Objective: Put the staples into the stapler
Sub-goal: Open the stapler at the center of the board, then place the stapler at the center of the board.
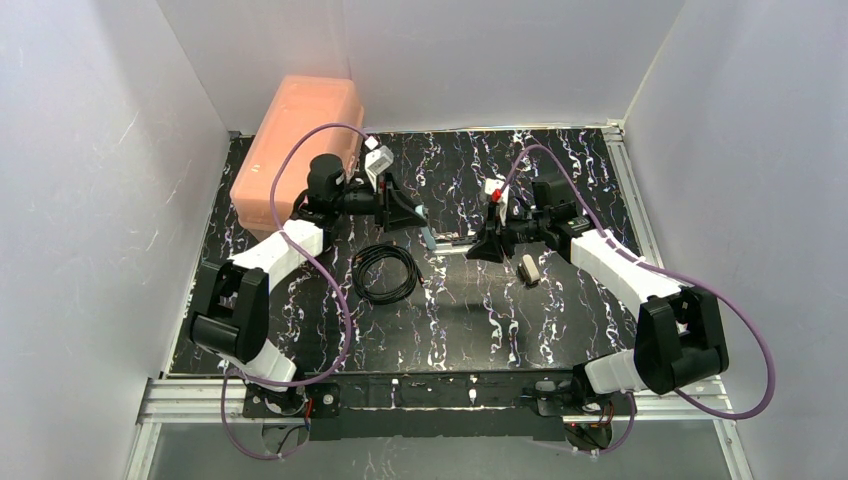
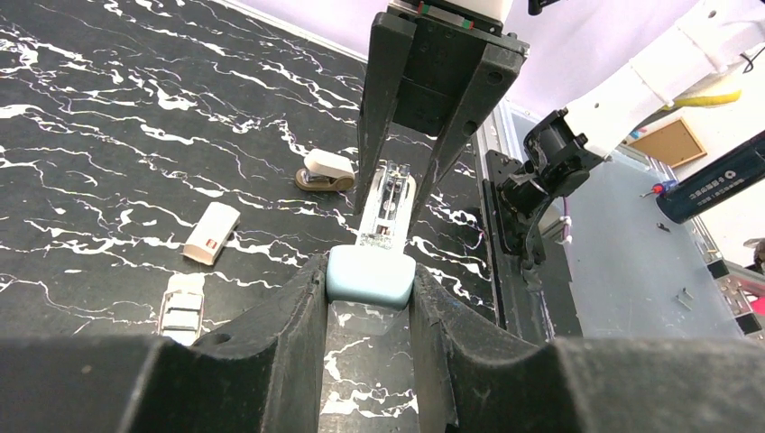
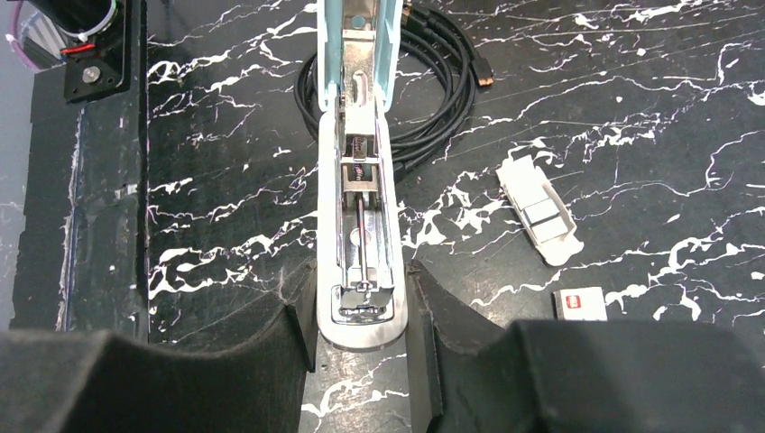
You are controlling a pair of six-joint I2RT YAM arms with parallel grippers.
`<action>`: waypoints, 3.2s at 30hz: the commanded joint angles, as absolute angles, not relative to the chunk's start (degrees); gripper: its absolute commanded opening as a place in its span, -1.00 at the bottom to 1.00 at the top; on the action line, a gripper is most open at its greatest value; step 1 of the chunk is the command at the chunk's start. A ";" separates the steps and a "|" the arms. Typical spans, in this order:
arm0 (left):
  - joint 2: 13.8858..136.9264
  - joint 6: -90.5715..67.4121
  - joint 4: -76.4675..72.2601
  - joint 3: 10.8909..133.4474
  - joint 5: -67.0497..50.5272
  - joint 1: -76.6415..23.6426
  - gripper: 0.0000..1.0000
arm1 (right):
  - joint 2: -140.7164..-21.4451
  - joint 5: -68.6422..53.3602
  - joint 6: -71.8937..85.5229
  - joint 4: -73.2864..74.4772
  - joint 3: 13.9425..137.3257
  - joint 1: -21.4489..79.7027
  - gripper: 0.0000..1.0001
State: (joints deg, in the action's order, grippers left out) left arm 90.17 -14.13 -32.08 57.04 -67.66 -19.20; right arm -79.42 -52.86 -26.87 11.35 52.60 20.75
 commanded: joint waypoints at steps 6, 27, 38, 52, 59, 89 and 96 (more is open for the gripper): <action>86.59 -21.48 -39.76 54.32 -65.87 -13.77 -1.00 | -77.88 -49.75 -25.59 10.89 51.16 18.09 -0.97; 87.23 -15.48 -39.34 51.06 -67.92 -13.23 -1.00 | -80.06 -44.68 -33.44 12.84 48.42 19.06 -0.97; 85.67 4.01 -28.20 44.72 -66.38 -19.25 -1.00 | -82.38 -41.08 -51.33 19.18 45.33 19.02 -0.97; 89.13 13.74 -28.13 40.39 -60.39 -29.43 -1.00 | -86.24 -34.81 -64.47 24.80 42.90 19.03 -0.90; 90.58 16.62 -28.13 39.69 -58.26 -32.41 -1.00 | -87.69 -32.24 -65.06 24.57 41.68 19.04 -0.79; 91.50 18.69 -27.07 41.18 -54.47 -35.16 -1.00 | -93.81 -24.48 -59.86 25.40 45.41 22.54 0.05; 91.38 19.33 -27.11 40.78 -54.28 -35.16 -1.00 | -94.39 -25.10 -60.31 26.28 45.88 22.51 0.18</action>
